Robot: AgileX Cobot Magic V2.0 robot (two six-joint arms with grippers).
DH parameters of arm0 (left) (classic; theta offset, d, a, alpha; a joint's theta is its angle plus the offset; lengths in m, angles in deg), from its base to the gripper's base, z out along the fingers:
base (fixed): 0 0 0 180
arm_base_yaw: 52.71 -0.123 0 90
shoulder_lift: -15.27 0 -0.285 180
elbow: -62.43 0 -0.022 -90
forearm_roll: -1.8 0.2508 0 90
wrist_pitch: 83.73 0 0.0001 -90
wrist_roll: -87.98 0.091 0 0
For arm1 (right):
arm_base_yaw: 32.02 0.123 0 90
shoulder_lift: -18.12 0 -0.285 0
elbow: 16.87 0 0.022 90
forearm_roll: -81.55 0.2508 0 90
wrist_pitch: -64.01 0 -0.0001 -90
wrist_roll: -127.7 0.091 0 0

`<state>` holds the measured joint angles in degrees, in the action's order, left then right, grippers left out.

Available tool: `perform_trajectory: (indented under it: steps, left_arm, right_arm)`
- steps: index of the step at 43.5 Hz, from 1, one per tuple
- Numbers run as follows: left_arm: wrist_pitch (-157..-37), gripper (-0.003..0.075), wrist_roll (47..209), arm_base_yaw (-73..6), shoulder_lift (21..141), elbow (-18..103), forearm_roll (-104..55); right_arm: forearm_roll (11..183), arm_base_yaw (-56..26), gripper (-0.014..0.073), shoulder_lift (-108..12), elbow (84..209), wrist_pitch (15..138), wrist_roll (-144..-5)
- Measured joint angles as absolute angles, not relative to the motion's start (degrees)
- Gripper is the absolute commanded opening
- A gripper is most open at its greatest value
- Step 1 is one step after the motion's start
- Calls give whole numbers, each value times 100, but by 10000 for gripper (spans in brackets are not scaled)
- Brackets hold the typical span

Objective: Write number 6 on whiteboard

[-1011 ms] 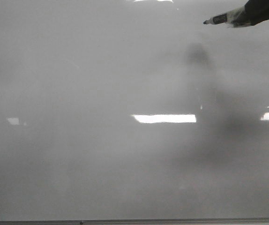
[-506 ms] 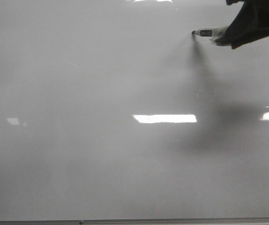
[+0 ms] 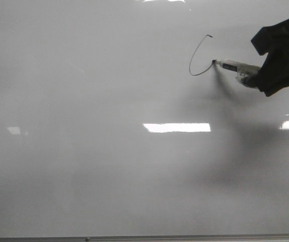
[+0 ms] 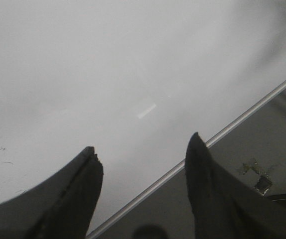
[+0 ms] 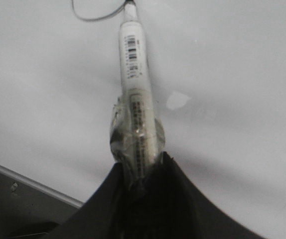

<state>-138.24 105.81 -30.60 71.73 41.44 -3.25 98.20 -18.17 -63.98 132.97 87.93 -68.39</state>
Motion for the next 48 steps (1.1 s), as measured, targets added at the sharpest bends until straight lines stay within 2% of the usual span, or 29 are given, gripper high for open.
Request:
perform_trajectory:
  steps: [19,26,35,38,43,45,48]
  left_arm:
    - [-13824,365,10581,-3060,7173,4144,-325]
    - [-13824,365,10581,-3060,7173,4144,-336]
    - [-13770,375,11470,-2851,7420,4144,-1053]
    - [-13761,419,11879,-2578,7609,4183,-1295]
    - [-13761,562,12285,-2031,7971,4385,-1424]
    - [-13761,593,12393,-1772,8139,4516,-1451]
    - [-13761,597,12593,-1383,8395,4730,-1460]
  right_arm:
    - [9794,-1370,-66,-6704,13587,8919,-6839]
    - [9772,-1217,-66,-5720,13572,9323,-6891]
    - [9772,-619,-66,-4296,13214,10958,-7718]
    - [9764,-451,-66,-3978,13178,11560,-8013]
    - [9750,-294,-66,-3604,13178,12179,-8256]
    - [9737,-270,-66,-3485,13178,12314,-8295]
    - [9737,-256,-66,-3366,13178,12426,-8341]
